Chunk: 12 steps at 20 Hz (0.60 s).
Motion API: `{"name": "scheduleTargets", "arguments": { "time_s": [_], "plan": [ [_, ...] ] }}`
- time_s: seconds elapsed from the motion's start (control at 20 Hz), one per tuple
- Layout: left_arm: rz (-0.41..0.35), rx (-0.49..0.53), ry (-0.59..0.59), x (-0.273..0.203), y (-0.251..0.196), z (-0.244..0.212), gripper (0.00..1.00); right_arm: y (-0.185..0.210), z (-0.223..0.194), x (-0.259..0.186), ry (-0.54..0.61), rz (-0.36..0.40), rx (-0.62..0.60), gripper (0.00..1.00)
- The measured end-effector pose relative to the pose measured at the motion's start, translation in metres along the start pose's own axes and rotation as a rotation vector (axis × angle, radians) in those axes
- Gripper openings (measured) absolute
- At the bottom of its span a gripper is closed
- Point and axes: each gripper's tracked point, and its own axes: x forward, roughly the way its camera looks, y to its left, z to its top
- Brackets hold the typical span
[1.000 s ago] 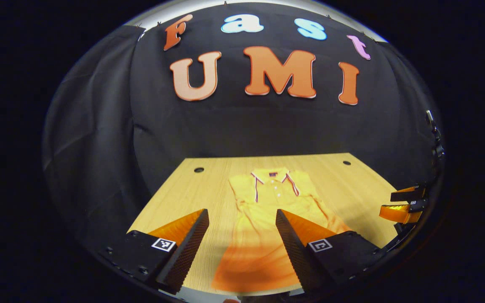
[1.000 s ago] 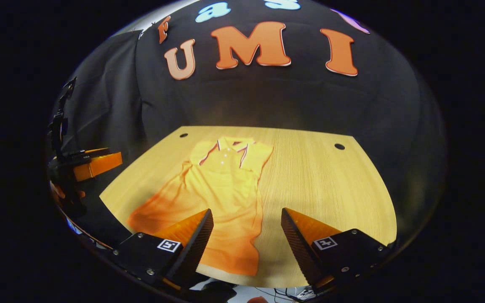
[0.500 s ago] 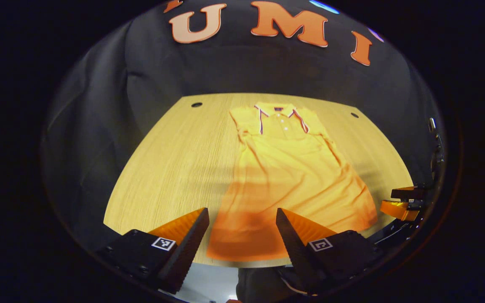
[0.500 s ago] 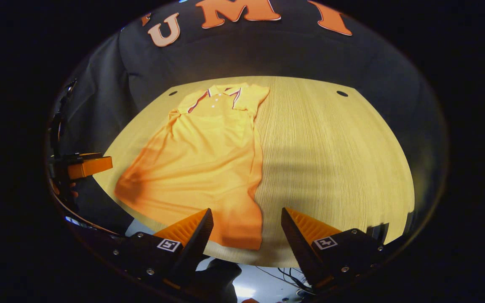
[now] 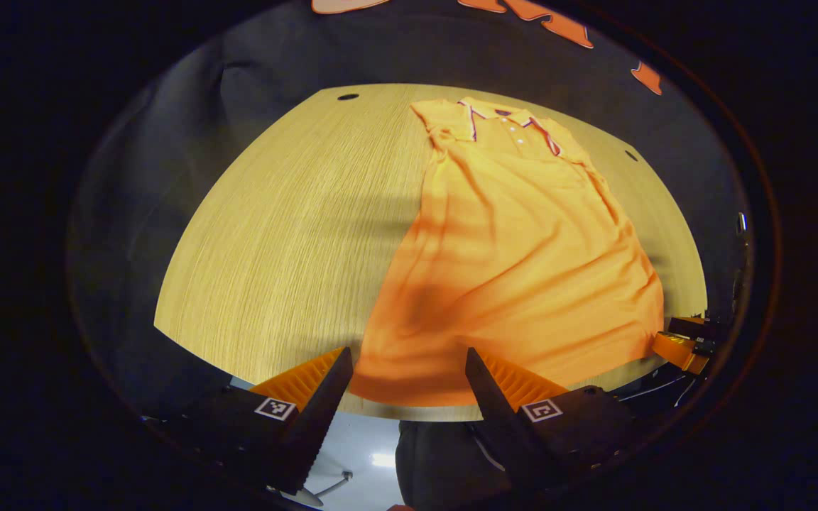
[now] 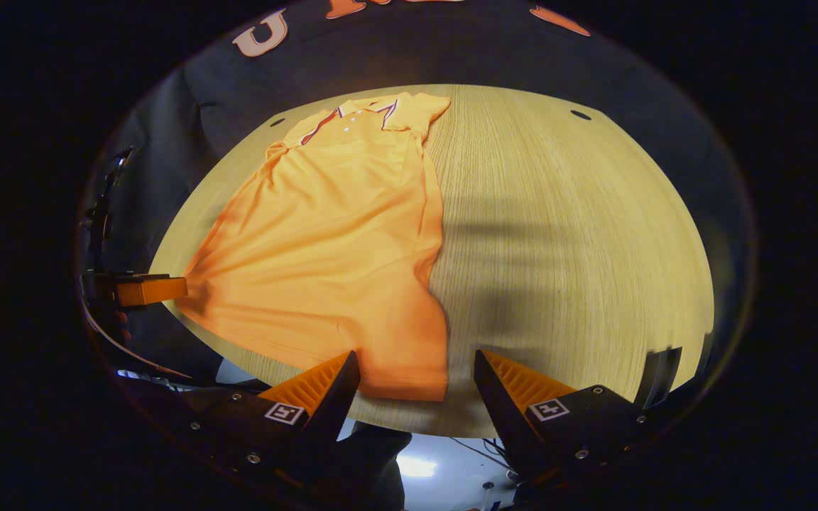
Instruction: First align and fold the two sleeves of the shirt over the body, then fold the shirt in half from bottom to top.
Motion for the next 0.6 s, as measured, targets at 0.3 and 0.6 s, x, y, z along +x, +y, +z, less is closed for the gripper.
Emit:
{"name": "scheduleTargets", "arguments": {
  "time_s": [0.3,0.6],
  "plan": [
    [0.014,0.026,0.011,0.011,-0.003,-0.007,0.99,-0.001,-0.003,0.005,0.034,-0.083,-0.053,0.92],
    [-0.015,0.043,-0.120,0.020,-0.029,0.012,0.57,0.018,0.002,0.010,0.065,-0.070,-0.006,0.27]
  ]
}}
